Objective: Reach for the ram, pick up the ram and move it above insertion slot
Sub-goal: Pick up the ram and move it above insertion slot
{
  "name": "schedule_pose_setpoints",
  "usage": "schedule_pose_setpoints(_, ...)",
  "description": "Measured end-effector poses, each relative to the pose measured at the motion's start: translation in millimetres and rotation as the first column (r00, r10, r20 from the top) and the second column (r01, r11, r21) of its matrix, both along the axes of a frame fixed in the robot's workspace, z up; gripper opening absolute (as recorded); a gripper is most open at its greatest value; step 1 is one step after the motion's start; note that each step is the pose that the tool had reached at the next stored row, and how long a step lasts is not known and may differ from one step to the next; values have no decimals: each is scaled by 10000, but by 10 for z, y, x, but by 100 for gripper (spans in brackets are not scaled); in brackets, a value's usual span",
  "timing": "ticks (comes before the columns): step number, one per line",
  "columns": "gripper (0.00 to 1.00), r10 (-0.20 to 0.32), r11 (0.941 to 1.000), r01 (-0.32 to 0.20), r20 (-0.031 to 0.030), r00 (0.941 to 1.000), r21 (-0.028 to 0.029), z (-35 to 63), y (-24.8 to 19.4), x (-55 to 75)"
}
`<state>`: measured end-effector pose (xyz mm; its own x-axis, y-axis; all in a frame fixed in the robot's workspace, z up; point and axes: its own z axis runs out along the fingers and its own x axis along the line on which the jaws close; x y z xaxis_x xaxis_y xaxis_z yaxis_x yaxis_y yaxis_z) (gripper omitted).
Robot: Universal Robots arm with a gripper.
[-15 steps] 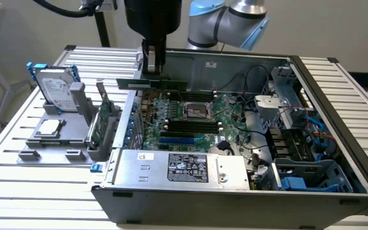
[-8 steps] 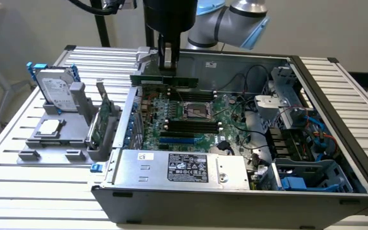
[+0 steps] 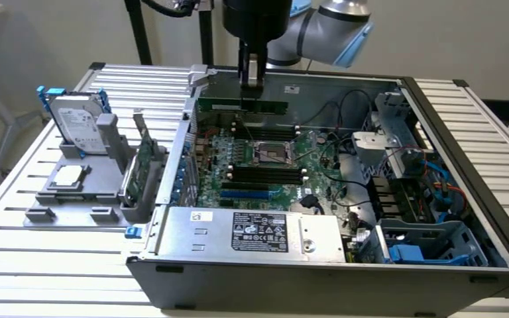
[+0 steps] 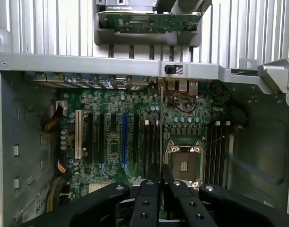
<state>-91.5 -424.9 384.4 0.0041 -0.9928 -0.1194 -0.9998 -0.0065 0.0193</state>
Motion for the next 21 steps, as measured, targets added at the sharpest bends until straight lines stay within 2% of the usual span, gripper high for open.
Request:
schedule_pose_setpoints(3,13,0,10000,0,0,10000,0,-16,63,91)
schedule_pose_setpoints(7,13,0,10000,0,0,10000,0,-34,117,222)
schedule_pose_setpoints(14,13,-31,10000,31,0,10000,0,-48,186,414)
schedule_pose_setpoints(21,13,-255,9997,255,1,9997,0,-52,240,474)
